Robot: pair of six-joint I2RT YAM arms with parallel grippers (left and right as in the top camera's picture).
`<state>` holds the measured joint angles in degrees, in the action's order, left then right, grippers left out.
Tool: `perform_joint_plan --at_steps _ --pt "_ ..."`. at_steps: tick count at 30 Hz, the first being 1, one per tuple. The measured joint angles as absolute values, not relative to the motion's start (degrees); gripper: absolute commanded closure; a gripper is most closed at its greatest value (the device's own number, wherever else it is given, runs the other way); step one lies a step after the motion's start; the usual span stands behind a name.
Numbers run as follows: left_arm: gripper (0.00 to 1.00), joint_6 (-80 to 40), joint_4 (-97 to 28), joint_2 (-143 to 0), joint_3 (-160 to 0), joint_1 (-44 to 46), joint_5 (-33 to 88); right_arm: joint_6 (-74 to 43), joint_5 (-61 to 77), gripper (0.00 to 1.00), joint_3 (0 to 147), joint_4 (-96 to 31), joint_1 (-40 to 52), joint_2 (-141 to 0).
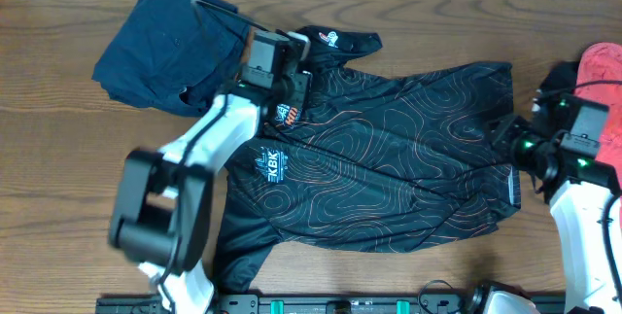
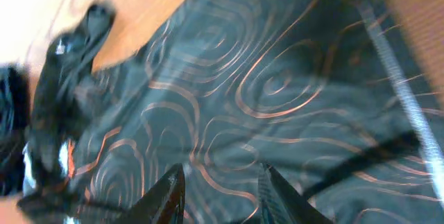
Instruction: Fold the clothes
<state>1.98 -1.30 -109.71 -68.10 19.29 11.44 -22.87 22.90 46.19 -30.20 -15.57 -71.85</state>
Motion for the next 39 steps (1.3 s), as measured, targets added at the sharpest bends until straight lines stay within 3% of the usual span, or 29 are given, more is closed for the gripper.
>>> perform_joint_plan --at_steps 2,13,20,23,27,29,35,39 --pt "0.73 2.1 1.6 -112.1 -68.1 19.3 11.7 -22.2 23.6 0.67 46.2 -31.1 -14.4 -71.9" --pt "0.75 3.1 5.9 -120.0 -68.9 18.7 2.9 -21.2 23.1 0.62 46.2 -33.2 -12.7 -71.9" --pt "0.76 1.5 2.7 -119.5 -69.5 15.4 -4.4 -22.1 14.5 0.58 46.2 -25.2 -12.7 -74.6" --pt "0.72 0.8 1.1 -118.9 -69.5 14.3 -6.0 -22.9 12.6 0.5 46.2 -19.1 -12.7 -79.1" --pt "0.58 0.0 -0.1 -117.8 -69.2 14.5 -5.9 -23.7 11.8 0.49 46.3 -8.2 -12.7 -87.3" --pt "0.54 -0.2 -0.6 -116.5 -68.7 15.2 -5.1 -24.0 12.3 0.53 46.3 -2.0 -12.7 -91.7" --pt "0.47 -1.9 -4.9 -106.9 -68.4 18.2 -2.0 -26.4 15.6 0.78 46.5 12.2 -12.7 -102.1" --pt "0.46 -2.8 -9.6 -98.1 -68.4 19.9 -0.9 -29.3 16.1 0.79 46.6 14.8 -12.7 -107.9"
